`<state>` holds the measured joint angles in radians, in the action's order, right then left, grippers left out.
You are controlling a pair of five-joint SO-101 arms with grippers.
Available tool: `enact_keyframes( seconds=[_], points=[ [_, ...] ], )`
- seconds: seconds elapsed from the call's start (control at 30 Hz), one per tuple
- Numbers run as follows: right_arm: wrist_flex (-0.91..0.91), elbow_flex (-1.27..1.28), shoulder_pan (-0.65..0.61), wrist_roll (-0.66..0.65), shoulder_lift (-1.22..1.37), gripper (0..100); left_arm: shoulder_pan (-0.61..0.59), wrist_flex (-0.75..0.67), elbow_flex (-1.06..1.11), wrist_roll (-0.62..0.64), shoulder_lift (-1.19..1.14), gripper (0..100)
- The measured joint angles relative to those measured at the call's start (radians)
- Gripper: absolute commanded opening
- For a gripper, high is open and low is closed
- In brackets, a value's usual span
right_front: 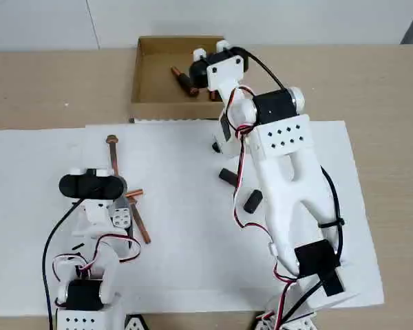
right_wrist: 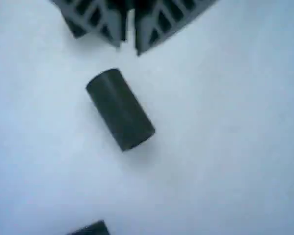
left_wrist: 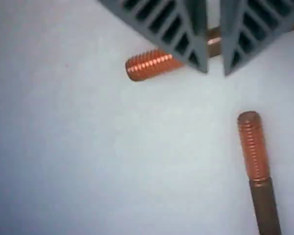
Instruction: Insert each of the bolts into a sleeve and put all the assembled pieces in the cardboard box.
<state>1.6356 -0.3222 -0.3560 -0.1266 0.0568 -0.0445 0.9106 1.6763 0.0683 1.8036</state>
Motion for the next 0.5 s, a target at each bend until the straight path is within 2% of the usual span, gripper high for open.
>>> enact_keyframes(
  seconds=[0.33,0.5],
  points=[
    [0.017,-0.002,0.0,-0.002,0.057,0.5,0.0,0.0,0.0,0.0,0.0,1],
    [0.017,-0.002,0.003,-0.164,0.16,0.8,0.0,0.0,0.0,0.0,0.0,1]
  ],
)
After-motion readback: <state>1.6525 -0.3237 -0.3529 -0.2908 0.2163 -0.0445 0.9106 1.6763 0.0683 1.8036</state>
